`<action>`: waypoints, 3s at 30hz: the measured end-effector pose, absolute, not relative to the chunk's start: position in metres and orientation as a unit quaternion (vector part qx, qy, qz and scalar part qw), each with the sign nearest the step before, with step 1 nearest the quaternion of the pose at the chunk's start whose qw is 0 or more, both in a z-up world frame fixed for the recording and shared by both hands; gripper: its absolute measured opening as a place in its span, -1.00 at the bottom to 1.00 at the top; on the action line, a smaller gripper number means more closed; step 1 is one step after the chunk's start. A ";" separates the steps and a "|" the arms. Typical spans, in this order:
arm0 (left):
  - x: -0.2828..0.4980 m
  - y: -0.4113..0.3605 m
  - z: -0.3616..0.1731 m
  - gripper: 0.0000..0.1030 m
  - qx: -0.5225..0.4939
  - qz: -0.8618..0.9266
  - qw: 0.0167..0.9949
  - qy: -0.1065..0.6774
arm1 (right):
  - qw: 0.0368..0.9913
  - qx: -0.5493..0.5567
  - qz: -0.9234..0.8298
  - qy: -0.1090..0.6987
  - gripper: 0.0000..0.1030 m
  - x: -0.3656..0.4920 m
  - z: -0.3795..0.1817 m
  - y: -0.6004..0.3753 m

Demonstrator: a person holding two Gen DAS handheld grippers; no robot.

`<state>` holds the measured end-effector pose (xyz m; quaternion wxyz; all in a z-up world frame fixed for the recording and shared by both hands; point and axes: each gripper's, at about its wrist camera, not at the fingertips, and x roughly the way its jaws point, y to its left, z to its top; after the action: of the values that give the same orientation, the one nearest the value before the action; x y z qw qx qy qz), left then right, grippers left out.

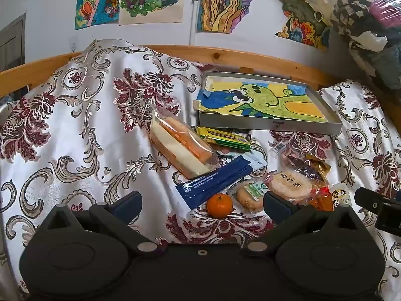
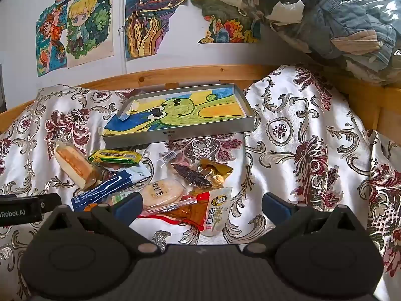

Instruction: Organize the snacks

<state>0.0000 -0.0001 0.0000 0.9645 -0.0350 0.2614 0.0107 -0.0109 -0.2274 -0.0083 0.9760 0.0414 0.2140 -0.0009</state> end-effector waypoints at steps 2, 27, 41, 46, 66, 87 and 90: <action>0.000 0.000 0.000 0.99 -0.035 0.011 0.965 0.261 | 0.976 0.041 -0.001 0.215 1.00 -0.011 -0.008 -0.227; 0.000 0.003 -0.002 0.99 -0.037 0.016 0.963 0.266 | 0.976 0.044 -0.002 0.214 1.00 -0.012 -0.009 -0.229; 0.000 0.001 -0.002 0.99 -0.036 0.016 0.963 0.266 | 0.976 0.044 -0.004 0.213 1.00 -0.012 -0.009 -0.229; 0.000 0.001 -0.002 0.99 -0.035 0.016 0.963 0.266 | 0.976 0.044 -0.003 0.213 1.00 -0.013 -0.009 -0.229; 0.000 0.001 -0.002 0.99 -0.035 0.015 0.963 0.265 | 0.977 0.041 -0.002 0.211 1.00 -0.013 -0.008 -0.229; 0.016 -0.003 0.005 0.99 -0.021 -0.002 0.966 0.257 | 0.979 0.003 -0.008 0.206 1.00 -0.009 0.008 -0.225; 0.023 -0.006 0.008 0.99 -0.024 -0.010 0.967 0.252 | 0.980 -0.019 0.008 0.198 0.99 -0.002 0.011 -0.223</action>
<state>0.0234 -0.0060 0.0077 0.9674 -0.0236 0.2518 -0.0105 -0.0020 -0.2234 0.0109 0.9800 -0.0192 0.1978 0.0084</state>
